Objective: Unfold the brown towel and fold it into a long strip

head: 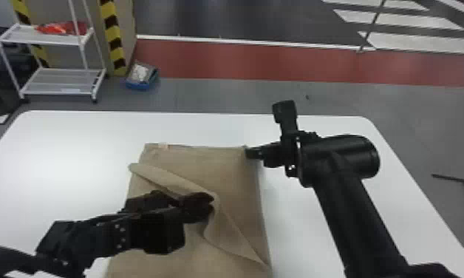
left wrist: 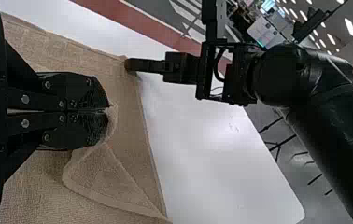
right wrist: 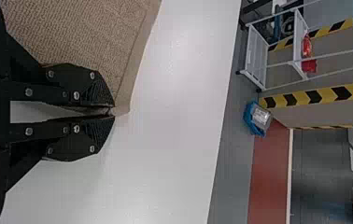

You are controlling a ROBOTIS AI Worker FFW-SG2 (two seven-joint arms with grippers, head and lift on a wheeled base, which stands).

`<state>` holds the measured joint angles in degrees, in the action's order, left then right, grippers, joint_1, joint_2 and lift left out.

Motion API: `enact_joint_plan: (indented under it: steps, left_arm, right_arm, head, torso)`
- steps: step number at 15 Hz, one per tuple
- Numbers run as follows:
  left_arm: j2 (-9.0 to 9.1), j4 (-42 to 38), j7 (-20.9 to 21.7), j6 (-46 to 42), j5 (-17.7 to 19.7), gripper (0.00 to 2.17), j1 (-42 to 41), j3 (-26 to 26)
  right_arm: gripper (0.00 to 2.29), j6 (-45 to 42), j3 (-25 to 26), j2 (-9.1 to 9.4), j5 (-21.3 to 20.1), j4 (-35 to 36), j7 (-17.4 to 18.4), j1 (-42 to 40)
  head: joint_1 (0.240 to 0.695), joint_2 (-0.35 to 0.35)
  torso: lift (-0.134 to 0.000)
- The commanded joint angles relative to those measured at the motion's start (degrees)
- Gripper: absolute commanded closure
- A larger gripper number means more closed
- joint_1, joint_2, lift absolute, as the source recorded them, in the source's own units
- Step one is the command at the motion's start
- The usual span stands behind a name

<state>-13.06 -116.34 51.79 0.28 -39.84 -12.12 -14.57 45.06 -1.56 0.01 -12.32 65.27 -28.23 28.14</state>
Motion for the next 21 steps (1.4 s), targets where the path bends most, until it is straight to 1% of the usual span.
enact_joint_plan:
  steps: [1, 2, 4, 5, 7, 8, 9, 10, 11, 13, 15, 16, 17, 18, 20, 21]
  left_arm:
    - [-0.12, 0.41, -0.2, -0.67, 0.29, 2.15, 0.43, -0.02]
    - [-0.12, 0.58, -0.2, -0.67, 0.47, 2.15, 0.78, 0.51]
    - [0.32, 0.58, -0.29, -0.67, 0.73, 2.15, 1.49, 3.41]
    - [0.58, 0.58, -0.29, -0.5, 1.0, 2.15, 2.01, 5.7]
    - [1.46, 1.64, -0.55, -0.32, 1.7, 2.15, 3.68, 9.56]
    - [1.99, 2.87, -0.82, 0.21, 1.96, 2.15, 4.91, 11.06]
    - [2.69, 4.45, -1.26, 0.38, 2.05, 2.15, 6.06, 12.38]
    - [2.78, 5.94, -1.79, 0.91, 2.14, 2.15, 7.02, 12.82]
    - [2.87, 6.91, -2.93, 1.44, 2.14, 2.15, 7.37, 13.34]
    - [2.96, 7.97, -3.46, 1.44, 2.05, 2.15, 7.37, 13.96]
    - [2.96, 8.23, -4.25, 1.44, 2.14, 2.15, 7.37, 14.84]
    - [3.04, 8.23, -4.51, 1.44, 2.14, 2.15, 7.2, 15.8]
    - [3.31, 8.23, -4.51, 1.44, 2.14, 2.15, 7.11, 16.95]
    - [3.4, 8.23, -4.69, 1.96, 2.14, 2.15, 6.94, 17.83]
    - [3.4, 8.14, -4.95, 3.02, 2.31, 2.15, 6.5, 19.76]
    - [3.92, 7.88, -5.3, 3.37, 2.31, 2.15, 5.88, 21.43]
  right_arm:
    - [1.72, 1.3, 0.77, 0.05, -0.51, 0.56, 0.29, -0.54]
    - [1.72, 2.89, 1.65, 0.05, -0.07, 1.97, 0.29, -0.8]
    - [1.72, 7.46, 4.29, 0.05, -0.16, 7.33, 0.2, -2.03]
    - [1.72, 10.09, 6.57, 0.05, 0.28, 11.72, -0.15, -3.88]
    - [1.72, 15.19, 12.72, -0.27, 5.02, 21.13, -0.24, -9.42]
    - [1.72, 17.3, 15.62, -2.38, 8.45, 26.4, -0.24, -13.55]
    - [1.72, 17.48, 19.14, -4.05, 11.35, 31.67, -0.24, -18.12]
    - [1.72, 17.65, 22.22, -4.93, 13.29, 35.36, -0.24, -21.81]
    - [1.72, 17.65, 26.0, -5.37, 14.08, 39.06, -0.86, -25.68]
    - [1.72, 17.48, 30.92, -5.37, 14.43, 45.38, -2.88, -32.44]
    - [1.72, 17.12, 33.73, -3.87, 14.69, 52.24, -3.32, -39.12]
    - [1.72, 16.95, 34.61, -2.47, 15.22, 56.28, -3.41, -42.55]
    - [1.72, 16.95, 34.78, -1.24, 15.92, 60.5, -3.41, -46.33]
    - [1.72, 16.6, 34.35, 0.05, 16.01, 64.11, -3.67, -49.85]
    - [1.71, 16.95, 33.03, 0.05, 16.01, 69.11, -4.2, -54.33]
    - [1.71, 17.83, 32.06, 0.05, 15.92, 70.52, -4.11, -55.3]
  head:
    - [0.695, -0.139]
    - [0.695, -0.143]
    - [0.695, -0.148]
    - [0.695, -0.149]
    - [0.695, -0.144]
    - [0.695, -0.143]
    - [0.695, -0.142]
    - [0.695, -0.159]
    - [0.695, -0.173]
    - [0.695, -0.213]
    - [0.695, -0.249]
    - [0.695, -0.268]
    - [0.695, -0.289]
    - [0.695, -0.29]
    - [0.695, -0.274]
    - [0.695, -0.243]
  torso:
    - [-0.114]
    - [-0.114]
    - [-0.114]
    - [-0.114]
    - [-0.114]
    - [-0.114]
    - [-0.114]
    - [-0.114]
    - [-0.114]
    - [-0.114]
    - [-0.114]
    - [-0.114]
    - [-0.114]
    - [-0.114]
    - [-0.114]
    - [-0.114]
